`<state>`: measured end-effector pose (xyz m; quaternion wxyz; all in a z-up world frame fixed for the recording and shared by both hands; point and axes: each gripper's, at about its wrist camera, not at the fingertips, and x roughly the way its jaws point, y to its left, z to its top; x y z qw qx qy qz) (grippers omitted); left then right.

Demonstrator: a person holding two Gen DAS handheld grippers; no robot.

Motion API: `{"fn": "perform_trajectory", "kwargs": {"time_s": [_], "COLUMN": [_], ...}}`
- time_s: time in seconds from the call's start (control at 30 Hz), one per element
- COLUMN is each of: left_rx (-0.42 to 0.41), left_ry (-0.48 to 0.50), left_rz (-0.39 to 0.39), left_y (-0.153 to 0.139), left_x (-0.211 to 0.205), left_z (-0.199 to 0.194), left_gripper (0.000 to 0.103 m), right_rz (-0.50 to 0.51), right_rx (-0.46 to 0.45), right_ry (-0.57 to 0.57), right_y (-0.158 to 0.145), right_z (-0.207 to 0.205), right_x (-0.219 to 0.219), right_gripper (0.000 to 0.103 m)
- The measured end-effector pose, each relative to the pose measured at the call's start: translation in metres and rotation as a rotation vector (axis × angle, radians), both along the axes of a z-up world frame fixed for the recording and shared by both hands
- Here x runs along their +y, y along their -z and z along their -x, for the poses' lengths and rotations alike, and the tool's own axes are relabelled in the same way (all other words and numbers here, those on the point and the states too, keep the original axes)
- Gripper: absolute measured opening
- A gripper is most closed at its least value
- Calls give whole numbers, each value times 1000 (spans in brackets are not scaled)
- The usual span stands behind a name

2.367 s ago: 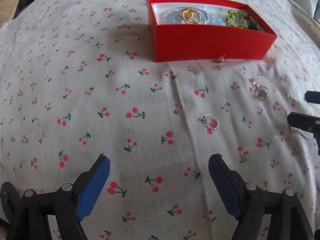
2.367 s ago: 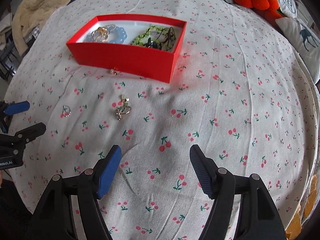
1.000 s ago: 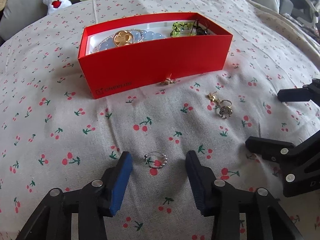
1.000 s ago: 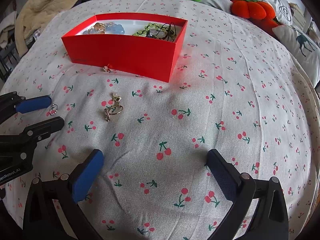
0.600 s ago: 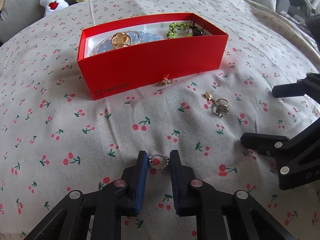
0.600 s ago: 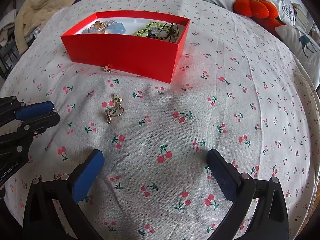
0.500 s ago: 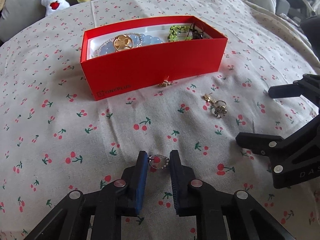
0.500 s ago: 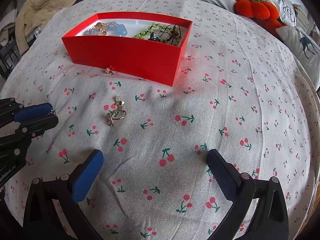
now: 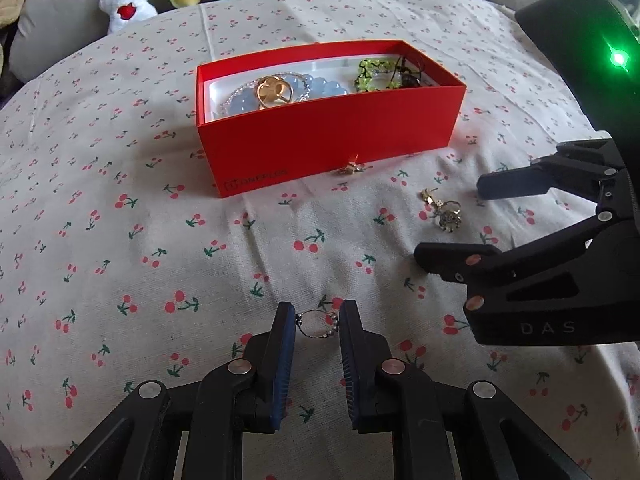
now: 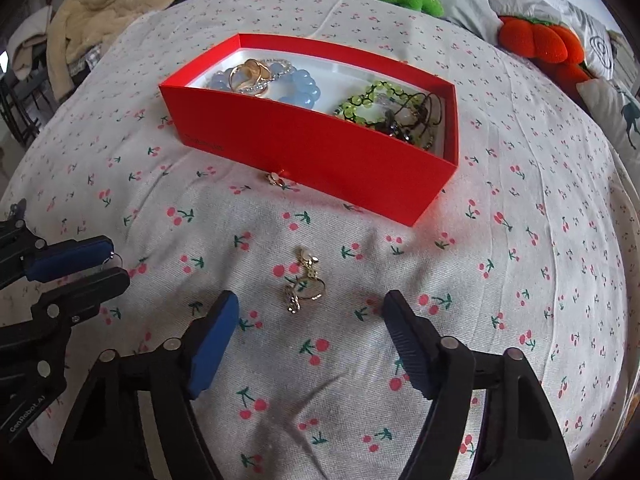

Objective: Organize jewelry
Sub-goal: 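Lift the silver ring with left tool while right tool grasps a gold earring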

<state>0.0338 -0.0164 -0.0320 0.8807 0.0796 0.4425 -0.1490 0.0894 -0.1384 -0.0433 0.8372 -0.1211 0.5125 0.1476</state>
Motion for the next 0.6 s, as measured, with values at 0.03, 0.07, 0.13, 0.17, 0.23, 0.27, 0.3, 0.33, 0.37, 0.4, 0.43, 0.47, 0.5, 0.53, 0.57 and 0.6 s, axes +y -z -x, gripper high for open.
{"fn": "perform_trajectory", "kwargs": {"time_s": [0.03,0.07,0.13,0.17,0.23,0.27,0.3,0.33,0.37,0.4,0.43,0.47,0.5,0.53,0.57,0.6], "left_rx": [1,1,3,4,6,8,10,13,15,18,20,23,26,28,29,30], "left_ry": [-2,-5,-7,-8,-13,-16,-20,-24,-29,-34,-38,-43,-48,-53,-56,-58], "left_rz": [1,0,-2,-4,-7,-7,-8,-8,-9,-8,-7,-6,-5,-4,-2,-1], "left_y": [0,0,0,0,1,1,0,0,0,0,0,0,0,-1,-1,-1], "left_x": [1,2,3,4,6,6,7,8,9,10,11,11,12,13,13,14], "left_z": [0,1,2,2,3,3,2,2,2,1,1,1,1,1,1,1], "left_gripper": [17,17,17,17,17,17,17,17,17,17,17,17,17,17,17,17], "right_rz": [-4,-7,-6,-7,-6,-4,-2,-3,-4,-5,-3,-4,-10,-17,-22,-27], "right_rx": [3,5,6,6,7,6,7,9,11,15,16,19,23,27,30,30], "right_ry": [2,2,-1,-5,-14,-20,-24,-28,-32,-36,-39,-41,-41,-40,-38,-36], "right_y": [0,-1,-1,-1,-2,-2,-2,-3,-3,-3,-4,-4,-5,-6,-7,-8], "right_z": [-1,-2,-3,-2,-2,-1,-1,0,1,1,1,2,2,3,3,4], "right_x": [2,3,7,9,12,13,14,14,15,15,15,14,12,11,8,6], "right_gripper": [67,65,54,50,37,35,30,24,22,19,19,19,19,19,19,19]}}
